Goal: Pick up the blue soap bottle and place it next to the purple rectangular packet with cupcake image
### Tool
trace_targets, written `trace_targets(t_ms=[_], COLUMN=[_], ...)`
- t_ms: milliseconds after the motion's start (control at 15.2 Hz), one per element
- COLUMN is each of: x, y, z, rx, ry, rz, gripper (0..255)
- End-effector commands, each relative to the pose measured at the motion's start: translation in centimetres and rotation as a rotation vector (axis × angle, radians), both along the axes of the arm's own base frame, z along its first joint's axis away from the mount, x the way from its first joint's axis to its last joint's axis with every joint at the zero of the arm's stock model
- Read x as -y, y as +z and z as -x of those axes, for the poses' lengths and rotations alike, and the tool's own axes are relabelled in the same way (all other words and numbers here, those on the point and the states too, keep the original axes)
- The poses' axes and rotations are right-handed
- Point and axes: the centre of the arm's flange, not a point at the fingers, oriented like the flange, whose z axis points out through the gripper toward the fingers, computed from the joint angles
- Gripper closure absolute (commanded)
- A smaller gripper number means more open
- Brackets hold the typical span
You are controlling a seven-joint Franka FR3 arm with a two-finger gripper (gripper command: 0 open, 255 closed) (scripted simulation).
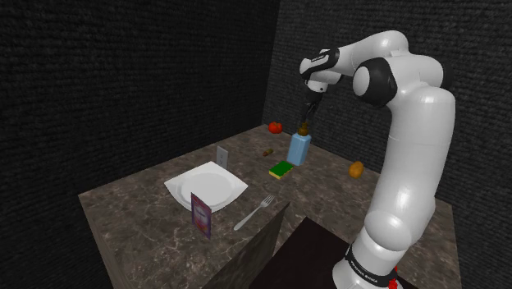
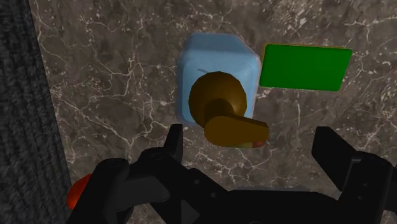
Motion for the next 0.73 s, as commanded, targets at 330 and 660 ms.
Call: trace_targets(t_ms=[330, 660], x=[0.4, 0.4], y=[-3.5, -3.8], z=[-0.3, -0.4], rx=[0.001, 0.001], ry=[0.000, 0.000], rz=[0.000, 0.000], gripper=[0, 0])
